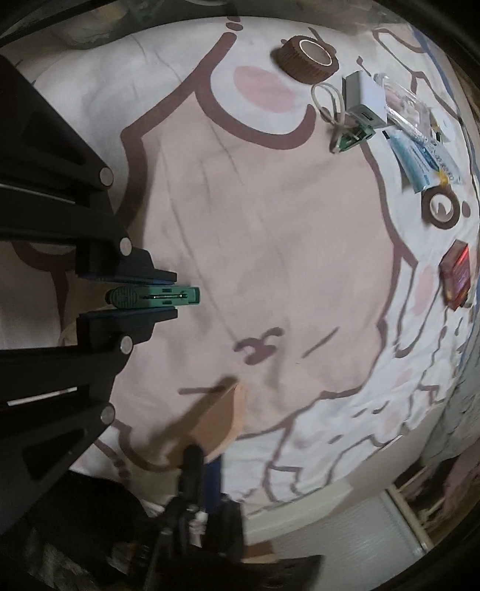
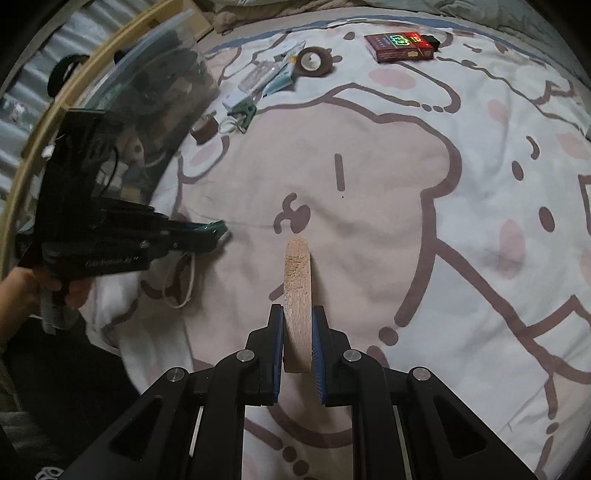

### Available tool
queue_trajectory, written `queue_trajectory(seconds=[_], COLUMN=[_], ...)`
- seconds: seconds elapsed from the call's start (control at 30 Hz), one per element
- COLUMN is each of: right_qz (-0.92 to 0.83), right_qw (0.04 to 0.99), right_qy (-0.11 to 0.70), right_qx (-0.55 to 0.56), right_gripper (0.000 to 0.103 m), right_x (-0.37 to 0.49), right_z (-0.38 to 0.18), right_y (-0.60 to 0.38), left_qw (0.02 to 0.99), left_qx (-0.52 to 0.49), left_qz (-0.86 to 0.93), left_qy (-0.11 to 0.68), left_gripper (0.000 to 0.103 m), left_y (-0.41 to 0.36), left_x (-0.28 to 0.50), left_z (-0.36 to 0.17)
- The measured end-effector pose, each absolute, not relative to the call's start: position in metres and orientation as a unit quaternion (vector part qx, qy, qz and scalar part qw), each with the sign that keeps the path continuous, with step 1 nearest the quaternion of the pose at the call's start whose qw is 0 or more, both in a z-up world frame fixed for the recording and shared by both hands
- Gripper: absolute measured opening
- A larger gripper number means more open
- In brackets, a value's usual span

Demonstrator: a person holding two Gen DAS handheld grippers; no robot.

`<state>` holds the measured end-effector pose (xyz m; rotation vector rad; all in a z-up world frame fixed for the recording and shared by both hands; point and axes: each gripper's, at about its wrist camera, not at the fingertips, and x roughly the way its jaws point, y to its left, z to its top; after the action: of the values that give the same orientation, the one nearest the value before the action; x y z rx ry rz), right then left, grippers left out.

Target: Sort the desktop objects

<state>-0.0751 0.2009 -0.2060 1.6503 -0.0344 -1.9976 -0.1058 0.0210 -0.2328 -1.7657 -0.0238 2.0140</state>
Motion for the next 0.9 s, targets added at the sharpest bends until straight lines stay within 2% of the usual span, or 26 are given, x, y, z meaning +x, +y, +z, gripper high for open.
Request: queue_trajectory(seconds=[0.1,0.17,0.23,0.5,0.7,0.9], right_qz=[-0.749,-0.753,-0.753,-0.765,-0.772,-0.776], right_qw=[0.259,0.249,0.244,0.222,0.197,0.199], right_qy=[0.002,0.012,0.029,0.069,0.050,0.044], right_qx=[0.609,0.609,0.610,0.600,0.603,0.596], right_gripper=[0.015,0.016,0.018,0.020,0.020,0.020], right_x=[-0.079,-0.080,-0.080,-0.078,-0.084,-0.081], right_z=[-0.211,-0.214,-0.216,-0.220,-0.219,-0.213], right_y=[0.199,0.199,0.198,0.203,0.217,0.216], left_qw=[0.216,0.215,0.208,0.149,0.209,0.201], left_qx=[-0.627,-0.614,-0.600,-0.571,-0.555,-0.552], left_qz=[0.748,0.759,0.772,0.803,0.802,0.794], left_qy=[0.009,0.014,0.019,0.081,0.076,0.156], left_gripper=[0.018,0.043,0.048,0.048,0.049,0.049], left_y=[0.020,0.017,0.012,-0.004,0.007,0.025], left_x=[-0.104,-0.102,-0.100,-0.099,-0.086,-0.074], left_z=[-0.231,-0.227,-0.222,-0.219,-0.206,-0.215])
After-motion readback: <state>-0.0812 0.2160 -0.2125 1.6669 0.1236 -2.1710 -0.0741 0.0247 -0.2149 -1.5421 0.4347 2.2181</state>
